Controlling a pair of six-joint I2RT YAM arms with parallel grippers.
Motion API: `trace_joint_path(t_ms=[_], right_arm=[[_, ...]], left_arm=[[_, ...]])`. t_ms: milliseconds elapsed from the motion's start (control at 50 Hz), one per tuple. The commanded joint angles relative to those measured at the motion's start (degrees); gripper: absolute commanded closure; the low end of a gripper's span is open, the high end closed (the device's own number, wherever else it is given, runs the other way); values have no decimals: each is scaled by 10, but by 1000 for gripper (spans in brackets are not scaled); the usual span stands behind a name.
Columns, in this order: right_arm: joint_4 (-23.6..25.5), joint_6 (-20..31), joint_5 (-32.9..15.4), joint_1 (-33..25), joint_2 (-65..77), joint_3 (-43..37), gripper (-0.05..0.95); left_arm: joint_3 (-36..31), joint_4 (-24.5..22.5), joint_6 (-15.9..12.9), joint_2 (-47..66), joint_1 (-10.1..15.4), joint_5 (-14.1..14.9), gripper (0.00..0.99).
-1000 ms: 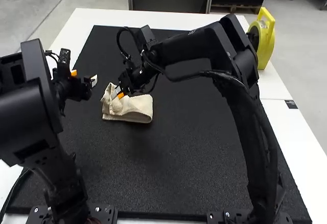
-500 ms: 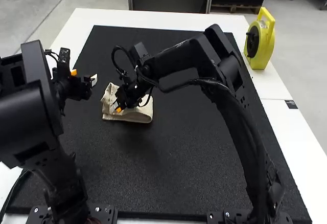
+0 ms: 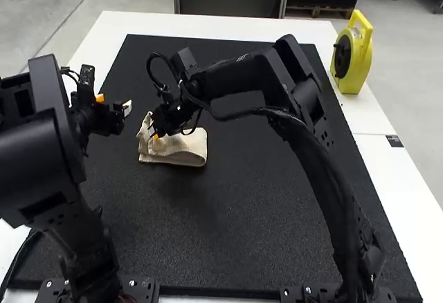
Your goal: Fold the towel.
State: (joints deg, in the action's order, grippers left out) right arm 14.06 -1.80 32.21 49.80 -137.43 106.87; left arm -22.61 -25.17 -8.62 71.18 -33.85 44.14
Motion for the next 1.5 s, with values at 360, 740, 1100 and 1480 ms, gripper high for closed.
trace_joint_path(t_ms=[360,740,1100,1480], right_arm=[[1,7,-22,16,-36,40,380],[2,16,-25,10,-38,38,566],[9,18,-21,-1,-38,36,920],[17,15,-4,-7,-35,53,859]], left_arm=[[-5,0,6,-27,1,-1,36],[-5,3,7,-35,1,0,36],[-5,3,7,-35,4,-1,34],[-5,5,8,-35,4,-1,34]])
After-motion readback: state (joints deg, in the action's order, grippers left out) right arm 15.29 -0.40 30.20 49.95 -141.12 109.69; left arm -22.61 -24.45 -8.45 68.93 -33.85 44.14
